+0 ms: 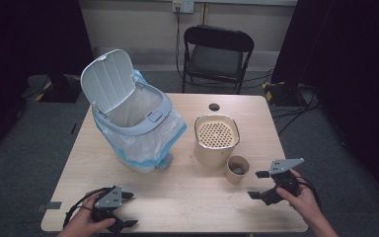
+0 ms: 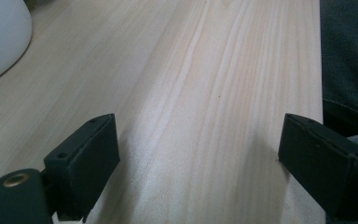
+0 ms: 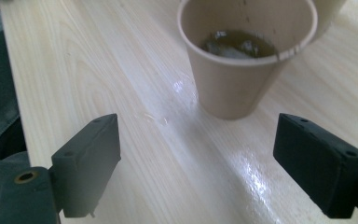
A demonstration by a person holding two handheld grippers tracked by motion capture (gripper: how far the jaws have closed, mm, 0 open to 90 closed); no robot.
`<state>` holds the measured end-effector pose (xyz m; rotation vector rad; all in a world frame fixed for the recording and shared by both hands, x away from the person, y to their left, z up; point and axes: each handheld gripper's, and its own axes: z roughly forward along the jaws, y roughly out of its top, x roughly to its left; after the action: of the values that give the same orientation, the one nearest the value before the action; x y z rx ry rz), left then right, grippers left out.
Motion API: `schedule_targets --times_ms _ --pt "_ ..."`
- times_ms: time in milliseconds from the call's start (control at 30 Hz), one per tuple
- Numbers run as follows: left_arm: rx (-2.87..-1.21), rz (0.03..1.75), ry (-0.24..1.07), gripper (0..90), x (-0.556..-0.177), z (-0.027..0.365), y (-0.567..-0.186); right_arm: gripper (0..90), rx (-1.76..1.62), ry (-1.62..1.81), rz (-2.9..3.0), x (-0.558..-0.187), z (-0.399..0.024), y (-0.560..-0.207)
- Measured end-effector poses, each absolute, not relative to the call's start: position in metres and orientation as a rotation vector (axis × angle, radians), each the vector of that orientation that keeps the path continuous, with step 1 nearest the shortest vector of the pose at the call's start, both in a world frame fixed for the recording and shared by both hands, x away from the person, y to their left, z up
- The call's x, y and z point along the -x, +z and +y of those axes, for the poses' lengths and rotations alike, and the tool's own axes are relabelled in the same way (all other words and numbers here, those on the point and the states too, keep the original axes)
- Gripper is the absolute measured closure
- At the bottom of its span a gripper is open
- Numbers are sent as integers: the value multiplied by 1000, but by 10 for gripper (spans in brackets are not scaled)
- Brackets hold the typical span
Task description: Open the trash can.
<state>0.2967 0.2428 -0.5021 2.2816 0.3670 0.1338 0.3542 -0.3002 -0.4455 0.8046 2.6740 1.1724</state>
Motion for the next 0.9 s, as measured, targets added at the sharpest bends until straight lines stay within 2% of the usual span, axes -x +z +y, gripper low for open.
schedule_targets --times_ms 500,900 --pt "-2281 367 134 117 -297 243 -502 144 -905 1090 2623 -359 -323 -490" --pt "-2281 367 133 117 -297 243 -502 136 -901 1083 2492 -355 -326 -499"
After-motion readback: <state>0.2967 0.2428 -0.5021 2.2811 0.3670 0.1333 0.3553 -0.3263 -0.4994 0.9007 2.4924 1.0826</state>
